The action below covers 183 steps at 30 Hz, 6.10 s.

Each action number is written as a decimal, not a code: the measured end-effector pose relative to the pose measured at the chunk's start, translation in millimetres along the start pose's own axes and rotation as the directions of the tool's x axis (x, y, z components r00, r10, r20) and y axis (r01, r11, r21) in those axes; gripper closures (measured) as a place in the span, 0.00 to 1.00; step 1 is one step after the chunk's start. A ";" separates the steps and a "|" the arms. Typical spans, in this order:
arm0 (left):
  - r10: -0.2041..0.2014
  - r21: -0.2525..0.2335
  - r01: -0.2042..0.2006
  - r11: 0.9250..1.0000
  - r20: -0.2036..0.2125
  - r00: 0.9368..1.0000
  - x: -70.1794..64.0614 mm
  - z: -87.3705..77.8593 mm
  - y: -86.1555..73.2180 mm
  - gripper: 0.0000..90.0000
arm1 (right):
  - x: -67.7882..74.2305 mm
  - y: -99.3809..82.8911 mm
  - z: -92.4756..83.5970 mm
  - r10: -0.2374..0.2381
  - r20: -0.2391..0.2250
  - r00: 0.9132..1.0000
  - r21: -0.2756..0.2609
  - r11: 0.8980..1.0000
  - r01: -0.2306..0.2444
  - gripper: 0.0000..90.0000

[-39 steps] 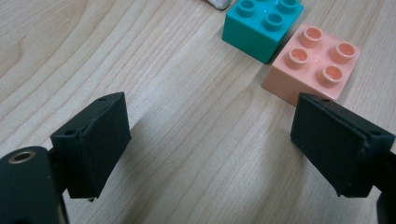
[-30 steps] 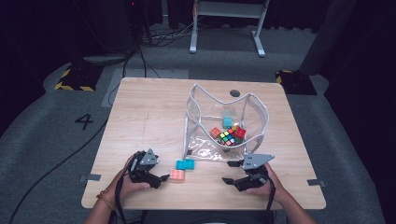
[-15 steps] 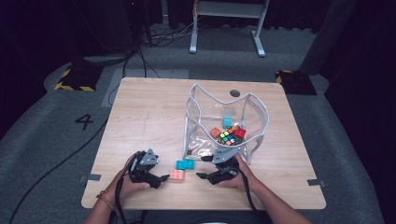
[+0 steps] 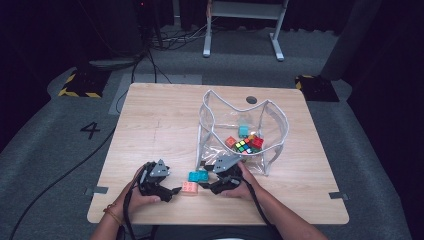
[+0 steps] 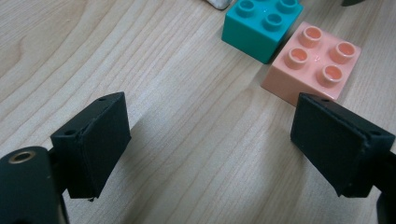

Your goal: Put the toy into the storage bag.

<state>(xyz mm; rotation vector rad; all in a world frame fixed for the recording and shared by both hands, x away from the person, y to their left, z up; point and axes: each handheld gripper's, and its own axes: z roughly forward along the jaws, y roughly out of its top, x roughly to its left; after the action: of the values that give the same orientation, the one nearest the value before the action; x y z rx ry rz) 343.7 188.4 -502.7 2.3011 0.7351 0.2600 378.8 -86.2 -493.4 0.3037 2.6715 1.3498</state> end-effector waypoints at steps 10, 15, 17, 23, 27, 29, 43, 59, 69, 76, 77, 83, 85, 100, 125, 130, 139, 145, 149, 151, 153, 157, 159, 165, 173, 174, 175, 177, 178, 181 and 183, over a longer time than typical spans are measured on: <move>0.001 0.001 -0.001 1.000 0.001 1.000 0.1 -0.1 0.0 0.13 | -2.3 -2.8 10.9 -0.026 0.014 1.000 0.057 0.998 0.025 0.58; 0.002 0.001 -0.002 1.000 0.001 1.000 0.1 -0.1 0.0 0.13 | 0.5 -5.5 7.5 -0.020 -0.016 1.000 0.054 0.998 0.021 0.66; -0.004 0.001 0.004 1.000 0.006 1.000 -0.2 0.2 -0.1 0.13 | 0.4 -6.6 3.8 -0.022 -0.024 0.999 0.049 0.999 0.023 0.66; -0.004 0.001 0.004 1.000 0.005 1.000 -0.3 0.1 -0.1 0.13 | 0.8 -15.9 -17.0 0.018 -0.012 1.000 0.038 0.999 -0.017 0.66; -0.008 0.000 0.008 1.000 0.009 1.000 -0.7 0.1 -0.4 0.14 | -0.8 -24.1 -36.2 0.021 0.011 1.000 0.064 0.998 -0.022 0.66; -0.008 0.000 0.008 1.000 0.008 1.000 -0.7 0.1 -0.3 0.14 | 0.0 -28.6 -47.0 0.040 0.033 0.999 0.059 0.997 -0.042 0.66; -0.008 0.001 0.008 1.000 0.008 1.000 -0.7 0.0 -0.3 0.14 | -5.7 -82.6 -134.0 0.096 0.165 0.982 0.037 0.994 -0.104 0.66; -0.008 0.001 0.008 1.000 0.008 1.000 -0.7 0.1 -0.3 0.14 | -27.9 -126.5 -199.6 0.222 0.353 0.909 0.001 0.971 -0.238 0.66; -0.004 0.001 0.004 1.000 0.004 1.000 -0.4 -0.1 -0.2 0.13 | -71.9 -114.3 -244.7 0.278 0.453 0.847 -0.098 0.960 -0.263 0.66; -0.004 0.001 0.004 1.000 0.005 1.000 -0.4 -0.1 -0.2 0.14 | -96.4 -70.2 -268.6 0.249 0.506 0.826 -0.138 0.969 -0.207 0.66; -0.004 0.001 0.004 1.000 0.005 1.000 -0.4 -0.1 -0.2 0.13 | -98.8 -63.3 -271.0 0.246 0.507 0.826 -0.142 0.969 -0.201 0.66; -0.003 0.001 0.003 1.000 0.006 1.000 -0.2 -0.1 -0.2 0.13 | -111.7 -28.1 -282.6 0.223 0.526 0.821 -0.169 0.973 -0.155 0.66; -0.002 0.001 0.002 1.000 0.006 1.000 -0.1 -0.1 -0.2 0.13 | -116.6 -18.2 -284.8 0.241 0.489 0.839 -0.204 0.966 -0.159 0.66; -0.004 0.001 0.004 1.000 0.009 1.000 -0.1 0.1 -0.1 0.13 | -129.5 30.5 -272.1 0.182 0.470 0.864 -0.172 0.979 -0.113 0.66; -0.004 0.002 0.004 1.000 0.010 1.000 -0.1 0.1 -0.2 0.13 | -111.0 89.5 -190.1 -0.030 0.244 0.969 -0.011 0.999 0.033 0.66; -0.004 0.002 0.004 1.000 0.010 1.000 -0.2 0.1 -0.2 0.13 | -106.9 97.8 -173.6 -0.086 0.199 0.976 0.058 0.995 0.076 0.66; -0.002 0.001 0.002 1.000 0.007 1.000 -0.1 -0.2 -0.4 0.14 | -115.5 102.3 -150.4 -0.113 0.159 0.981 0.320 0.946 0.057 0.66; -0.002 -0.001 0.002 1.000 0.007 1.000 -0.1 -0.1 -0.4 0.14 | -125.4 95.6 -146.2 -0.097 0.165 0.981 0.394 0.919 0.025 0.66; -0.002 0.000 0.002 1.000 0.007 1.000 -0.1 -0.1 -0.4 0.14 | -131.1 89.5 -149.2 -0.080 0.220 0.972 0.457 0.889 -0.030 0.66; -0.002 0.000 0.002 1.000 0.007 1.000 -0.1 -0.1 -0.4 0.14 | -132.0 85.6 -153.1 -0.081 0.228 0.970 0.479 0.877 -0.040 0.66; -0.002 0.000 0.002 1.000 0.007 1.000 0.0 -0.1 -0.4 0.14 | -133.6 81.5 -158.4 -0.067 0.240 0.969 0.489 0.870 -0.061 0.66; -0.002 0.000 0.002 1.000 0.007 1.000 -0.1 -0.1 -0.4 0.14 | -136.0 74.8 -170.3 -0.051 0.267 0.962 0.486 0.869 -0.089 0.66; -0.002 0.000 0.002 1.000 0.007 1.000 -0.1 -0.1 -0.4 0.14 | -135.6 71.1 -172.9 -0.042 0.273 0.961 0.472 0.876 -0.095 0.66; -0.003 -0.001 0.003 1.000 0.007 1.000 -0.1 -0.1 -0.4 0.13 | -133.0 66.4 -179.8 -0.026 0.290 0.957 0.423 0.900 -0.104 0.63; -0.002 -0.001 0.002 1.000 0.007 1.000 -0.1 -0.1 -0.4 0.14 | -121.6 66.6 -198.3 0.002 0.316 0.949 0.264 0.960 -0.090 0.49; -0.002 0.000 0.002 1.000 0.007 1.000 -0.1 -0.2 -0.4 0.14 | -118.4 66.2 -201.7 0.024 0.318 0.948 0.231 0.968 -0.102 0.48; -0.003 -0.001 0.003 1.000 0.007 1.000 -0.1 -0.1 -0.4 0.14 | -117.4 65.5 -204.5 0.021 0.317 0.948 0.208 0.974 -0.092 0.47; -0.002 0.000 0.002 1.000 0.007 1.000 -0.1 -0.2 -0.4 0.14 | -114.8 63.4 -212.2 0.039 0.321 0.946 0.159 0.983 -0.094 0.43; -0.003 0.000 0.003 1.000 0.007 1.000 -0.1 -0.2 -0.4 0.14 | -112.7 62.3 -215.9 0.053 0.335 0.941 0.137 0.985 -0.104 0.40; -0.003 0.000 0.003 1.000 0.008 1.000 -0.2 -0.1 -0.4 0.14 | -106.9 58.6 -228.1 0.099 0.369 0.924 0.055 0.990 -0.128 0.36; -0.003 0.000 0.003 1.000 0.007 1.000 -0.1 -0.1 -0.4 0.14 | -104.3 56.4 -235.2 0.111 0.381 0.918 0.019 0.992 -0.128 0.35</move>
<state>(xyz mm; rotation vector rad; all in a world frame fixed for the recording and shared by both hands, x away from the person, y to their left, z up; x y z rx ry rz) 343.4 188.6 -502.9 2.2996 0.7347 0.2508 437.8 -261.8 -306.2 0.6695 2.3907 1.1240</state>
